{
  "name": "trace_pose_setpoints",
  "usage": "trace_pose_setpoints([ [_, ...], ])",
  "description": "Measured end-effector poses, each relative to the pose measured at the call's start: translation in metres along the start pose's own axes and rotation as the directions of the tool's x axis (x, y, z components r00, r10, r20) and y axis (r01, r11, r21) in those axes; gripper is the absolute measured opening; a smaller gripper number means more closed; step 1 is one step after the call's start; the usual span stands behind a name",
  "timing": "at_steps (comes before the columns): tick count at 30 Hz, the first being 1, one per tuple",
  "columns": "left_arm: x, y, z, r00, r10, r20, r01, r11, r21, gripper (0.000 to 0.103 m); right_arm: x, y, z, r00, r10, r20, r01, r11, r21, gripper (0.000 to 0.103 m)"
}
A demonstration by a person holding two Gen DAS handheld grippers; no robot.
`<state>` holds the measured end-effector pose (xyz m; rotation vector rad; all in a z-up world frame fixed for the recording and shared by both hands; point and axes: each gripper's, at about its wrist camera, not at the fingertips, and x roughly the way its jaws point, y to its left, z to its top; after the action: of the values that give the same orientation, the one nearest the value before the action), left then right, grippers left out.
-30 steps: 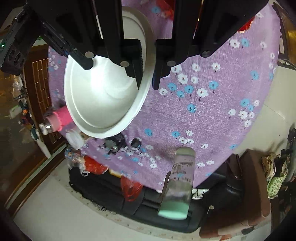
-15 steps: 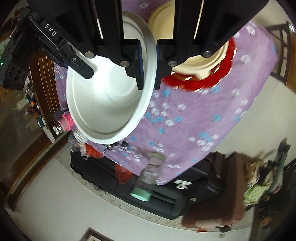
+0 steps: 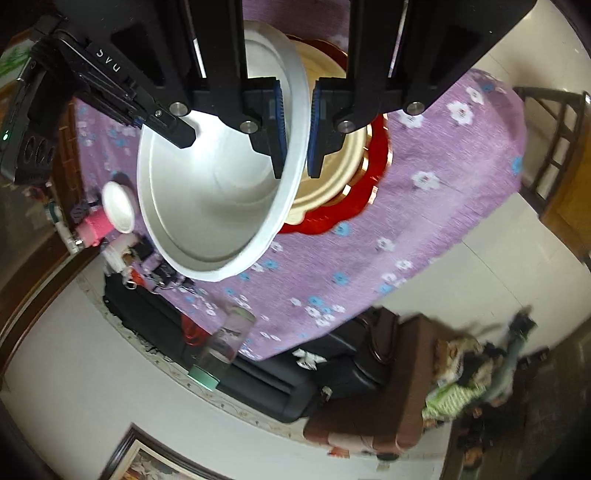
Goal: Organize plates and bowls
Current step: 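Lift the white bowl and carry it over the red plate stack, then lower the white bowl onto the stack and open the left gripper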
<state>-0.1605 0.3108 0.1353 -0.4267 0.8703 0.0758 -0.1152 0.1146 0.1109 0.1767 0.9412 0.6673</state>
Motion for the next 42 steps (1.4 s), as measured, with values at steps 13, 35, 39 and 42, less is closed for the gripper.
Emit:
trace_pose_setpoints([
  [13, -0.014, 0.0, -0.008, 0.99, 0.035, 0.134, -0.037, 0.999, 0.018, 0.06, 0.021, -0.008, 0.0, 0.999, -0.014, -0.052, 0.015, 1.0, 0.02, 0.014],
  [35, -0.056, -0.005, -0.004, 0.953, 0.049, 0.298, -0.065, 0.997, 0.045, 0.072, -0.014, 0.008, 0.006, 0.975, -0.061, 0.215, 0.075, 0.996, -0.056, 0.066],
  [39, -0.062, -0.022, -0.008, 0.932, 0.066, 0.355, -0.106, 0.99, 0.096, 0.085, -0.034, -0.007, 0.009, 0.961, -0.078, 0.266, 0.081, 0.997, -0.002, 0.066],
  [42, -0.063, -0.039, -0.013, 0.914, 0.09, 0.397, -0.16, 0.976, 0.147, 0.093, -0.044, -0.018, 0.006, 0.952, -0.116, 0.284, 0.115, 0.993, 0.018, 0.068],
])
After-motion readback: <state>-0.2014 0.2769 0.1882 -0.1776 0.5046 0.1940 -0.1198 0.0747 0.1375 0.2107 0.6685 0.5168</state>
